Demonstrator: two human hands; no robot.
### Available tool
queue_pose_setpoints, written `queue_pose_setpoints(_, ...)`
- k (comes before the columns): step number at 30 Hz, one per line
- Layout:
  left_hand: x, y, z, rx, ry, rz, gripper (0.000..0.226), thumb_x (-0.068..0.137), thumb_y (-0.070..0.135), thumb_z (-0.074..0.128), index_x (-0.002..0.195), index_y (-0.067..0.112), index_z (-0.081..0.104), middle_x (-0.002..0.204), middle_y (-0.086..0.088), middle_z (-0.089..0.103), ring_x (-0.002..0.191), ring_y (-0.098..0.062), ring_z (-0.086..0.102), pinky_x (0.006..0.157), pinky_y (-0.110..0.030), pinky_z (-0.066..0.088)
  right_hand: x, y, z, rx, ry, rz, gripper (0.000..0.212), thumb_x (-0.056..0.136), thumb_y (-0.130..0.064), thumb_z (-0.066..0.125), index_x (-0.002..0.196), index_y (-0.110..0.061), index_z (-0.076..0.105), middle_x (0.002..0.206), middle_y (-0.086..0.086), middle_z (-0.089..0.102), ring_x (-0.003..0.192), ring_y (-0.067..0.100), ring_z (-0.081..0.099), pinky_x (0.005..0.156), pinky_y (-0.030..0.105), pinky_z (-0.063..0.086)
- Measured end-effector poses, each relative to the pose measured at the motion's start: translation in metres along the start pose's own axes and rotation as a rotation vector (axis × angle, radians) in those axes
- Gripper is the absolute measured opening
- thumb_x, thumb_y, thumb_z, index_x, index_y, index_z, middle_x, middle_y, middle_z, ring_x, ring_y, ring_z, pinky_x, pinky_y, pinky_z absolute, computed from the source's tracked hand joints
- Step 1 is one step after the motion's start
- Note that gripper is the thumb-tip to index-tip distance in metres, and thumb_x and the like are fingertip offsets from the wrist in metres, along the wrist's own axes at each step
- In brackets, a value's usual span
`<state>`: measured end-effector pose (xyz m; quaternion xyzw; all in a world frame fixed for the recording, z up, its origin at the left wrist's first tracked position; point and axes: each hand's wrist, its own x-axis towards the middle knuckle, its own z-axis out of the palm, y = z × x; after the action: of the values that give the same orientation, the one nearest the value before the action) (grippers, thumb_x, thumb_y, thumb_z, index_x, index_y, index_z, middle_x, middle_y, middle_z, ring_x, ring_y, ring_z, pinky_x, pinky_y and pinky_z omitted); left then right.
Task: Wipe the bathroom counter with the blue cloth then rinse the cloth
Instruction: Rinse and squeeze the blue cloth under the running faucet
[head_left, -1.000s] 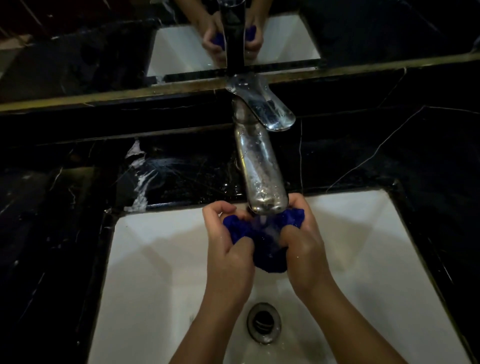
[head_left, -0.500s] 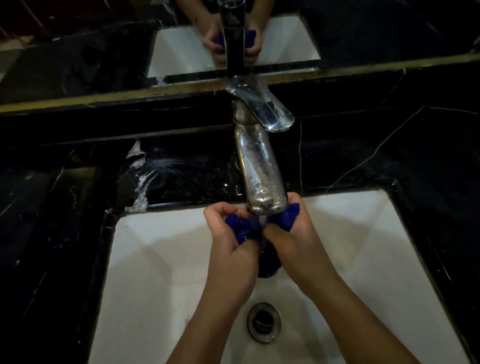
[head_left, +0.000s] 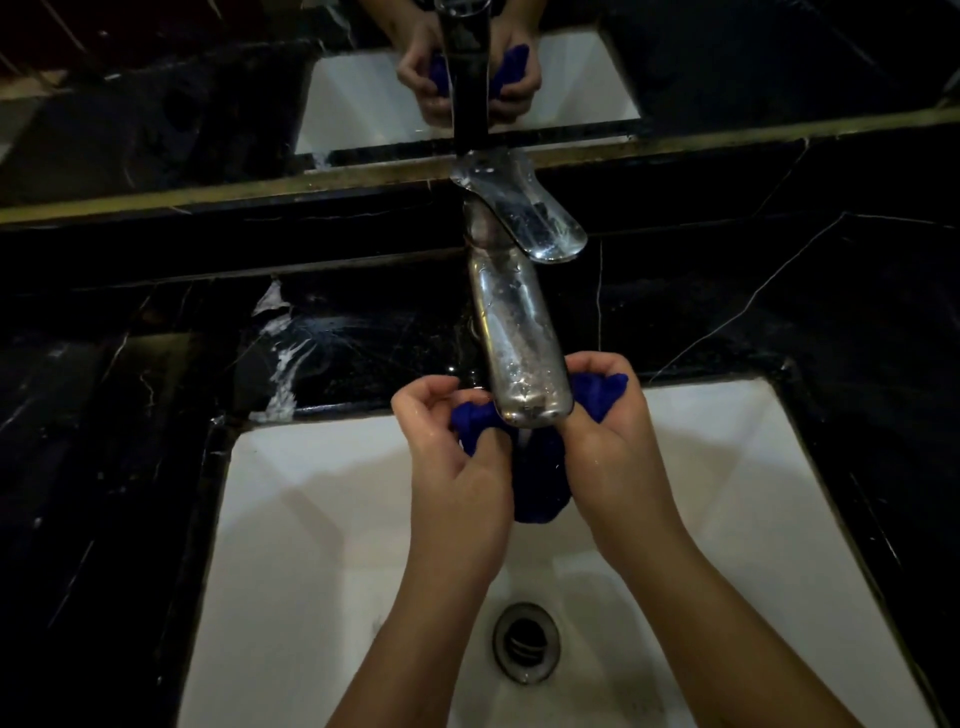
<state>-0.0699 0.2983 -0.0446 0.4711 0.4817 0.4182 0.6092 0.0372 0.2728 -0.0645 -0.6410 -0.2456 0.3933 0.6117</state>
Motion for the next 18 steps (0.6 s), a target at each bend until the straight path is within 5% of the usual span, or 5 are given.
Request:
queue_pose_setpoints(5, -0.004, -0.006, 0.003, 0.082, 0.049, -0.014, 0.042, 0.097, -0.008, 0.042, 0.108, 0.033, 0.044, 0.106, -0.005, 0.064, 0.077, -0.006, 0.065, 0.065, -0.023, 0.056, -0.004, 0.004, 0.005, 0.007, 0.031, 0.005, 0.04, 0.091, -0.001, 0.061, 0.089, -0.041, 0.058, 0.089, -0.008, 0.072, 0.088, 0.021, 0.071, 0.083, 0.05, 0.06)
queue_pose_setpoints(15, -0.007, -0.007, 0.003, -0.005, 0.152, -0.164, 0.04, 0.094, -0.008, 0.043, 0.109, 0.029, 0.05, 0.095, -0.003, 0.067, 0.07, -0.012, 0.061, 0.054, -0.025, 0.05, -0.008, 0.009, 0.01, 0.04, 0.034, 0.098, 0.021, 0.094, -0.011, 0.062, 0.097, -0.031, 0.06, 0.098, 0.006, 0.073, 0.094, 0.028, 0.072, 0.085, 0.059, 0.058)
queue_pose_setpoints(18, 0.002, -0.012, 0.004, -0.227, 0.266, -0.323, 0.036, 0.087, -0.013, 0.05, 0.117, 0.007, 0.056, 0.097, -0.02, 0.07, 0.074, -0.027, 0.067, 0.055, -0.035, 0.057, -0.02, 0.009, 0.017, 0.07, 0.015, 0.042, 0.021, 0.087, -0.033, 0.068, 0.107, -0.035, 0.062, 0.104, 0.0, 0.074, 0.098, 0.02, 0.072, 0.089, 0.053, 0.058)
